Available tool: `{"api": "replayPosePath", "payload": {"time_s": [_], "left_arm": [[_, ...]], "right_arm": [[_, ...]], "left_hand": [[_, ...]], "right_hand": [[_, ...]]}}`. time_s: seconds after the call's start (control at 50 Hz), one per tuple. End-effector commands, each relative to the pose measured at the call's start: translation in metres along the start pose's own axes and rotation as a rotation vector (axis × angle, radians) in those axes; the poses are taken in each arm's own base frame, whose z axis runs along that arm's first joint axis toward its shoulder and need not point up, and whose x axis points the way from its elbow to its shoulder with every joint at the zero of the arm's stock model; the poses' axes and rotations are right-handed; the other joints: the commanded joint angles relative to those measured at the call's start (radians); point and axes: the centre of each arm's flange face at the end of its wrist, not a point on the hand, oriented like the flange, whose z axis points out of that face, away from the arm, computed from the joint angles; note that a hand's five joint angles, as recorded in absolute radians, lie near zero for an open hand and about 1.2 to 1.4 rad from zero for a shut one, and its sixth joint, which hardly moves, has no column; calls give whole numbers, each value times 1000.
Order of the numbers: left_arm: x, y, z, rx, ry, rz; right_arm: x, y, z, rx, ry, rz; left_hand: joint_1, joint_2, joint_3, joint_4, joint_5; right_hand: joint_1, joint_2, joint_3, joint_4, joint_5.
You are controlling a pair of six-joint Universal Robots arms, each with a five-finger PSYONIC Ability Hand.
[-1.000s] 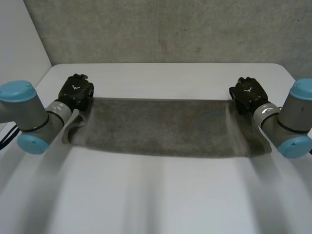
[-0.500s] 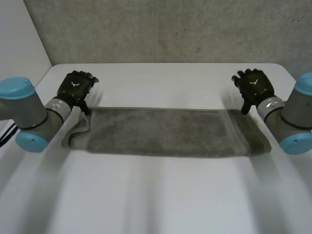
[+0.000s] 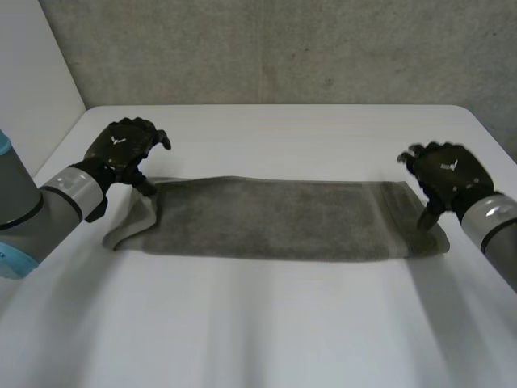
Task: Fold the towel.
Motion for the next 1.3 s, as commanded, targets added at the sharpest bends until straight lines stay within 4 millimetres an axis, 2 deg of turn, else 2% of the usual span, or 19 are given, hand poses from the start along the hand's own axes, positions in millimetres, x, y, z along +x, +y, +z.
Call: {"api": "replayPosePath", "payload": {"time_s": [0.02, 0.18, 0.28, 0.42, 0.46, 0.5, 0.7, 0.78, 0.88, 0.96, 1.04, 1.16, 1.3], "left_arm": [[-8, 3, 3, -44, 45, -98], [-9, 15, 17, -79, 60, -213], [-10, 14, 17, -77, 63, -302], [-9, 12, 13, -82, 71, -335], [-7, 9, 9, -86, 76, -339], [-6, -2, -6, -87, 90, -341], [1, -12, -46, -89, 149, -364], [7, -7, -55, -104, 150, -355], [9, 9, -61, -145, 132, -194], [4, 21, -60, -182, 92, -105], [2, 41, -55, -243, 43, 12], [-10, 48, -52, -276, -35, 66], [-13, 57, -53, -310, -65, 59]], "right_arm": [[-8, 27, -1, -83, -38, -37], [-10, 31, 1, -92, -46, -37], [-10, 32, 2, -87, -43, -35], [-14, 41, 5, -115, -55, -32], [-14, 42, 4, -118, -57, -31], [-14, 42, 5, -117, -56, -32], [-15, 46, 7, -124, -61, -31], [-15, 46, 8, -124, -62, -31], [-15, 47, 9, -126, -63, -30], [-16, 49, 9, -129, -64, -31], [-16, 49, 9, -132, -65, -30], [-17, 50, 9, -135, -66, -29], [-16, 50, 9, -132, -65, -30]], "left_hand": [[-316, -324, -51, -59, -327], [-313, -320, -51, -59, -324], [-313, -320, -51, -59, -324], [-313, -320, -51, -59, -324], [-313, -320, -51, -59, -324], [-313, -320, -51, -59, -324], [-313, -320, -51, -59, -324], [-313, -320, -51, -59, -324], [-313, -320, -51, -59, -324], [-310, -317, -51, -59, -321], [-310, -317, -51, -59, -321], [-292, -299, -51, -59, -303], [-263, -270, -51, -59, -274]], "right_hand": [[-66, -70, -42, -76, -60], [-66, -70, -42, -76, -60], [-66, -70, -42, -76, -60], [-66, -70, -42, -76, -60], [-66, -70, -42, -76, -60], [-66, -70, -42, -76, -60], [-66, -70, -42, -76, -60], [-66, -70, -42, -76, -60], [-66, -70, -42, -76, -60], [-66, -70, -42, -76, -60], [-66, -70, -42, -76, -60], [-66, -70, -42, -76, -60], [-66, -70, -42, -76, -60]]}}
